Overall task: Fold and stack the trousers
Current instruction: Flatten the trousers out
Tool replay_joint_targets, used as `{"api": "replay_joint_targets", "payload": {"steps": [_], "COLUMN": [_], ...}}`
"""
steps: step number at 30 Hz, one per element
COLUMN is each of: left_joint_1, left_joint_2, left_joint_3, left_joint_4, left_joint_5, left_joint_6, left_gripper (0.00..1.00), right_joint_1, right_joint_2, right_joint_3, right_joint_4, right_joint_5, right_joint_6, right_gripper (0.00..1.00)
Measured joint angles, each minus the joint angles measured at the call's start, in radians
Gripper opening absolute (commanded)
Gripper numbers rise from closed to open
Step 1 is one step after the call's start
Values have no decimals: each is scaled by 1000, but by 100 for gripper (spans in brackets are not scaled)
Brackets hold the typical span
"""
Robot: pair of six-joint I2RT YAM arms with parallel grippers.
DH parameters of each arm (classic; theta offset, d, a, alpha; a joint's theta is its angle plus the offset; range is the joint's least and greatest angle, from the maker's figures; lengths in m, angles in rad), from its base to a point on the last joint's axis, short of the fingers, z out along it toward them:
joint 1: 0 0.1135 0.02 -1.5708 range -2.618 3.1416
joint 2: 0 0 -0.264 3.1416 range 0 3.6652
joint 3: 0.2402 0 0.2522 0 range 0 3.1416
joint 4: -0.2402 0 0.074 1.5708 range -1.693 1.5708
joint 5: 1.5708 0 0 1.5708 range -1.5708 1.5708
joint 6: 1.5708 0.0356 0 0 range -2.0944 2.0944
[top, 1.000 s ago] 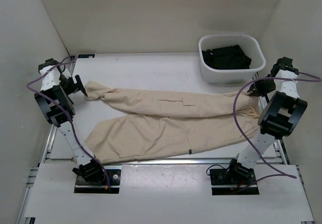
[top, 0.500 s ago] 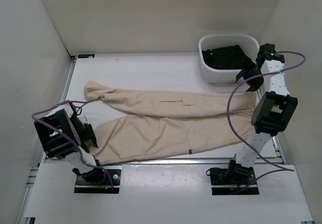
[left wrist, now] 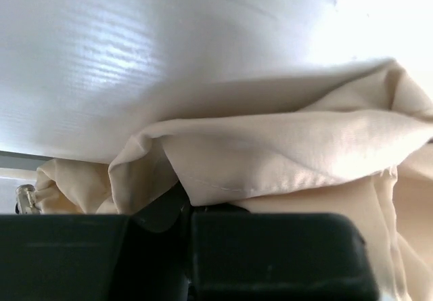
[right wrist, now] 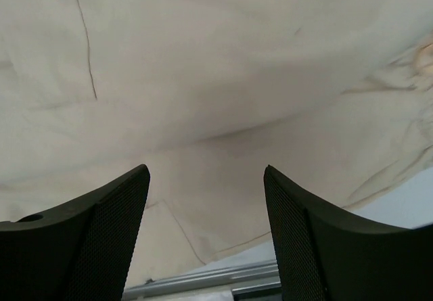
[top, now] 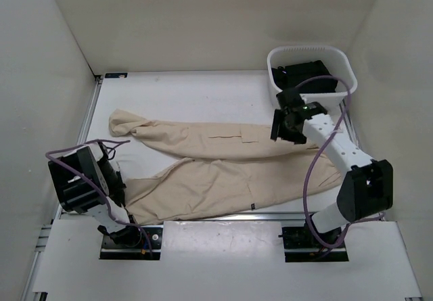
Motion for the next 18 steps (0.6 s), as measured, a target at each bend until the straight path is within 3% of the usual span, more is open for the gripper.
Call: {"api": "replay_joint_targets", "payload": {"steps": [5,11,12,15,18], "left_joint_1": [19,43,43,42,46], "left_joint_2": [-117,-344,-352,-349,-343], "left_joint_3": [-6,171,188,179,155], "left_joint_4": [80,182,172,123,78], "left_joint_5": [-16,-17,-4,26,35], "left_joint_6": [0,1,2,5,4], "left_gripper": [14,17,24,61,79], "right_joint_1": [97,147,145,125,111], "right_joint_2": [76,215,230,252,252], "right_joint_3": [-169,-248,-254,-266,-269], "right_joint_4": [56,96,100,106,110], "right_joint_5": [-51,-109,-118,-148,-174], "right_joint_6": [82,160,167,184,185], "right_gripper": [71,71,71,71,71]}}
